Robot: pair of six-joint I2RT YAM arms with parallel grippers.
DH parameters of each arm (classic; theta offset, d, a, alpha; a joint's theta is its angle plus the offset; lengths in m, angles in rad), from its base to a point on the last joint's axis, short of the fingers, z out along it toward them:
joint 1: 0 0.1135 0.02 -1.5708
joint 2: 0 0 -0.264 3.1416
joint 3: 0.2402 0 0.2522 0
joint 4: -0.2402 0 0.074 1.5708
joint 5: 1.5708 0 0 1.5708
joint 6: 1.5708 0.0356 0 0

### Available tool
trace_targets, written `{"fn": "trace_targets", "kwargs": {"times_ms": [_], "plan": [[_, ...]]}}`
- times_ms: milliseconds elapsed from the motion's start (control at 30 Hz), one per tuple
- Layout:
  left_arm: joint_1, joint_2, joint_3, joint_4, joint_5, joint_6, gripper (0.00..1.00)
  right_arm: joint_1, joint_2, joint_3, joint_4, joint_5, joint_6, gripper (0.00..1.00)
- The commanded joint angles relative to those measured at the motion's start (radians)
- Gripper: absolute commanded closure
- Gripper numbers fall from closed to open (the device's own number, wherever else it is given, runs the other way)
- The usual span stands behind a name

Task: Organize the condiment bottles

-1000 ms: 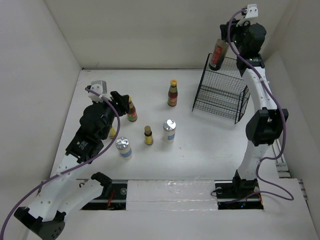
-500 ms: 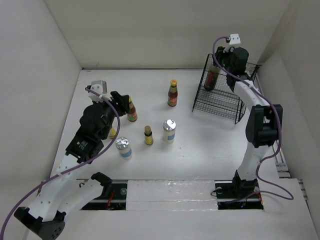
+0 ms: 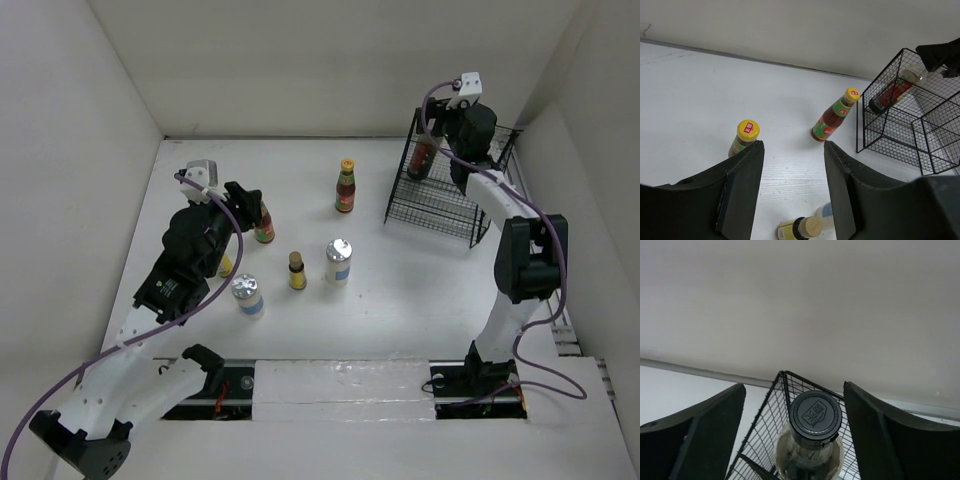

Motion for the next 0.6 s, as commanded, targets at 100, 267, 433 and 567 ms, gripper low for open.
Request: {"fn": "trace_targets", "kwargs": {"times_ms": [100,267,433,567], "plan": [[0.005,-0.001,0.000,0.054,0.007,0.012,0.53,0.001,-0.121,0.079,0.006,0.023,-0.022,0.09],[0.005,-0.011,0.000,0.054,0.007,0.002,0.53,0.010,-0.240,0.044,-0.040,0.043,-0.057,0.09],[0.005,-0.011,0.000,0.045,-0.013,0.002,0.53,0.114,-0.337,-0.022,-0.132,-0.056,-0.086,0.58],[0.005,-0.020,0.000,0.045,-0.013,-0.007,0.53,0.246,-0.346,-0.094,-0.261,-0.192,-0.125,0.78]]}}
